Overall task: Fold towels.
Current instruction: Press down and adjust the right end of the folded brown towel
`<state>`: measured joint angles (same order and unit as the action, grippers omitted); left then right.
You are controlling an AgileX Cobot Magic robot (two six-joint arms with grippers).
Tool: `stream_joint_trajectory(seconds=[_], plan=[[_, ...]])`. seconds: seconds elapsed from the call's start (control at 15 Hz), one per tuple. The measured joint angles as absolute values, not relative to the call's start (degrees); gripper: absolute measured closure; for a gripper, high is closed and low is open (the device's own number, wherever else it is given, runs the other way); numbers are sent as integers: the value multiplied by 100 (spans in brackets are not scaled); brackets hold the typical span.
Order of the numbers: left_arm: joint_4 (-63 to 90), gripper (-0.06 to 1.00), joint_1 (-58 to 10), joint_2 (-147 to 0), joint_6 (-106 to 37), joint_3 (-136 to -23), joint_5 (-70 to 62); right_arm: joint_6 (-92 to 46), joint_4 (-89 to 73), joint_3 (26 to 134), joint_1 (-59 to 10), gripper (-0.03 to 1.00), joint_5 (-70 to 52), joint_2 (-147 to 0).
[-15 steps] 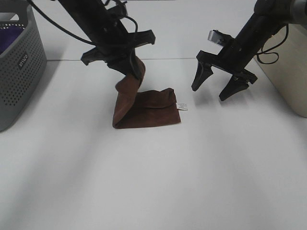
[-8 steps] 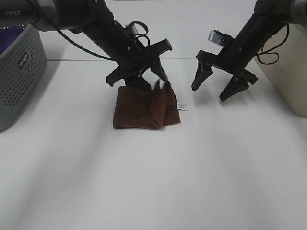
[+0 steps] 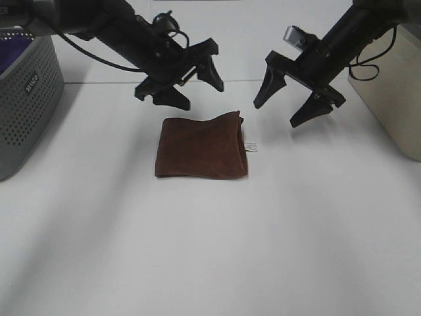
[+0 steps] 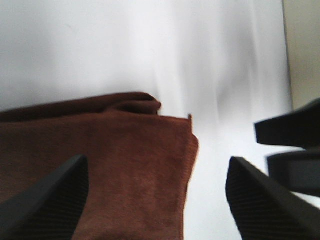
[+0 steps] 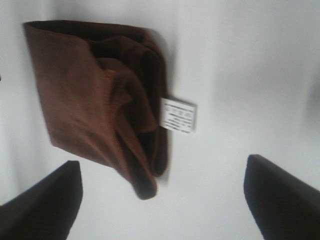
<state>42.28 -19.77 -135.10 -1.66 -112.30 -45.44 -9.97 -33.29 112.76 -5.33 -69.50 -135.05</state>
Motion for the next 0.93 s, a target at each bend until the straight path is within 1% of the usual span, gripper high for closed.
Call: stream_joint_trajectory(seconds=[0.2, 0.33, 0.4, 0.6, 0.8, 0.93], plan=[[4137, 22, -1369, -13356, -172, -11230, -4595, -1329, -4320, 11299, -659, 14, -6956, -13235], [4120, 22, -1197, -13310, -166, -11230, -4693, -1828, -5139, 11299, -951, 14, -6956, -13413], [4114, 22, -1146, -13310, -166, -11230, -4738, -2063, -5581, 11299, -1054, 14, -6979, -13573], [4114, 22, -1123, -13310, -166, -11230, -4841, -2693, -6767, 11299, -1071, 14, -6979, -14146], [4114, 22, -1123, -13310, -166, -11230, -4893, -2997, -6961, 11299, -1003, 14, -6967, -14605], [4079, 22, -1123, -13310, -166, -11230, -4973, -3048, -6956, 11299, -814, 14, -6967, -14782]])
